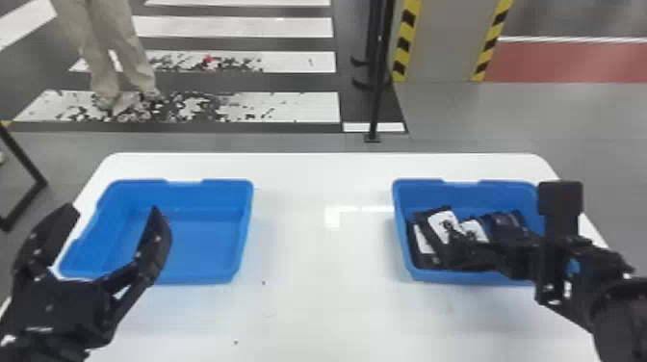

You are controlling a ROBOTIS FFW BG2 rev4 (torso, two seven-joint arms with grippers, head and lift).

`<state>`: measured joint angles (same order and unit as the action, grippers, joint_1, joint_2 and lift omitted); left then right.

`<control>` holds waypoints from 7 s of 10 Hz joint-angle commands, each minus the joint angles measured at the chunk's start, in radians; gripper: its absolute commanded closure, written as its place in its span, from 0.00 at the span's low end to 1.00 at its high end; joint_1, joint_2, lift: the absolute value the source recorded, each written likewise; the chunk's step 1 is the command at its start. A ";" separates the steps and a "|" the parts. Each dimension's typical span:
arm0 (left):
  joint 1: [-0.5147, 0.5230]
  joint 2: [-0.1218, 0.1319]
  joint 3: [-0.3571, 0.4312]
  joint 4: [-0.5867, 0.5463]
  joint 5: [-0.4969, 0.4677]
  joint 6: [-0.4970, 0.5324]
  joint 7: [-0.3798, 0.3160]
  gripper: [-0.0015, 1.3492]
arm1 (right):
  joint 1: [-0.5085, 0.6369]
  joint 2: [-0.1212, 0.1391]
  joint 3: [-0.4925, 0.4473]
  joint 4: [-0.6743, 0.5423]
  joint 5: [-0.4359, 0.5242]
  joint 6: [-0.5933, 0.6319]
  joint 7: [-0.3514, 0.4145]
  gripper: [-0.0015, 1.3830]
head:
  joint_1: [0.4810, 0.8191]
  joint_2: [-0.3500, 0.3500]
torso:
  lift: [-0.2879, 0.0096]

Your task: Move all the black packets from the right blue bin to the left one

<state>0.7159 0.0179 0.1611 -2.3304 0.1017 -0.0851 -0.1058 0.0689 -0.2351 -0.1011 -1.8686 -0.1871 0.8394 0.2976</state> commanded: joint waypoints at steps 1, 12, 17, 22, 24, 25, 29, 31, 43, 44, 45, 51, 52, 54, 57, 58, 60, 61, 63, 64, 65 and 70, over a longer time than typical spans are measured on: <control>0.001 -0.001 0.000 0.000 0.000 -0.003 0.000 0.10 | -0.015 -0.003 0.017 0.022 -0.004 0.000 0.002 0.09 | 0.63 0.50 | 0.50; 0.001 -0.001 0.002 0.005 0.002 -0.028 0.000 0.10 | -0.032 -0.010 0.057 0.029 -0.050 0.056 0.014 0.79 | 0.63 0.56 | 0.50; -0.002 -0.003 -0.006 0.012 0.020 -0.062 0.008 0.10 | -0.010 -0.012 0.021 0.113 -0.196 -0.331 0.144 0.79 | 0.63 0.60 | 0.50; -0.021 0.042 -0.123 -0.049 0.207 -0.038 0.005 0.10 | -0.091 -0.056 0.263 0.132 -0.483 -0.434 0.339 0.79 | 0.63 0.73 | 0.50; -0.051 0.069 -0.177 -0.091 0.287 0.073 -0.026 0.10 | -0.128 -0.066 0.390 0.137 -0.553 -0.439 0.345 0.79 | 0.63 0.79 | 0.50; -0.068 0.073 -0.179 -0.098 0.291 0.134 -0.051 0.10 | -0.143 -0.070 0.438 0.132 -0.579 -0.442 0.345 0.79 | 0.63 0.81 | 0.50; -0.080 0.073 -0.169 -0.098 0.271 0.250 -0.064 0.10 | -0.174 -0.076 0.526 0.090 -0.611 -0.444 0.342 0.79 | 0.63 0.88 | 0.50; -0.085 0.073 -0.173 -0.098 0.271 0.264 -0.063 0.10 | -0.187 -0.078 0.562 0.088 -0.629 -0.444 0.339 0.79 | 0.63 0.91 | 0.50; -0.075 0.066 -0.153 -0.098 0.217 0.250 -0.048 0.90 | -0.206 -0.086 0.669 0.086 -0.690 -0.469 0.331 0.78 | 0.63 1.00 | 0.50; -0.075 0.066 -0.153 -0.098 0.215 0.235 -0.038 0.90 | -0.201 -0.086 0.669 0.093 -0.692 -0.493 0.331 0.65 | 0.63 1.00 | 0.50; -0.080 0.065 -0.145 -0.098 0.213 0.232 -0.032 0.90 | -0.197 -0.086 0.667 0.095 -0.684 -0.498 0.331 0.33 | 0.63 1.00 | 0.50; -0.412 0.056 -0.073 0.476 -0.056 -0.033 0.031 0.90 | -0.103 -0.084 0.554 0.068 -0.629 -0.513 0.324 0.08 | 0.63 1.00 | 0.50; -0.490 0.059 -0.075 0.631 -0.084 -0.146 0.055 0.61 | -0.098 -0.084 0.544 0.068 -0.621 -0.506 0.324 0.08 | 0.63 1.00 | 0.50; -0.515 0.065 -0.049 0.709 -0.060 -0.254 0.057 0.00 | -0.086 -0.084 0.516 0.066 -0.607 -0.491 0.322 0.07 | 0.63 1.00 | 0.50; -0.289 0.046 -0.024 0.366 0.086 -0.205 0.009 0.06 | 0.076 -0.044 0.235 -0.170 -0.413 -0.302 0.206 0.07 | 0.63 1.00 | 0.50; -0.174 0.042 -0.022 0.177 0.116 -0.072 0.005 0.06 | 0.108 -0.035 0.167 -0.243 -0.361 -0.211 0.161 0.07 | 0.63 0.99 | 0.50; -0.012 0.022 0.006 -0.059 0.118 0.105 -0.041 0.07 | 0.147 -0.020 0.075 -0.381 -0.315 0.012 0.051 0.08 | 0.63 0.85 | 0.50; 0.023 0.014 0.014 -0.098 0.120 0.134 -0.057 0.08 | 0.150 -0.015 0.053 -0.425 -0.303 0.142 -0.011 0.08 | 0.63 0.80 | 0.50; 0.033 0.005 0.020 -0.106 0.116 0.144 -0.083 0.08 | 0.137 -0.010 0.043 -0.474 -0.313 0.366 -0.163 0.08 | 0.63 0.73 | 0.50; 0.033 0.005 0.020 -0.106 0.114 0.144 -0.087 0.08 | 0.110 -0.009 0.043 -0.447 -0.299 0.398 -0.212 0.08 | 0.63 0.70 | 0.50; 0.035 0.005 0.020 -0.106 0.112 0.144 -0.092 0.08 | 0.073 -0.007 0.043 -0.391 -0.280 0.398 -0.238 0.08 | 0.63 0.68 | 0.50; 0.028 0.008 0.014 -0.106 0.096 0.132 -0.103 0.08 | -0.086 -0.009 0.041 -0.189 -0.258 0.395 -0.287 0.11 | 0.63 0.56 | 0.50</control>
<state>0.7447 0.0260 0.1755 -2.4359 0.1982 0.0482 -0.2086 -0.0052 -0.2440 -0.0597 -2.0762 -0.4424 1.2349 0.0112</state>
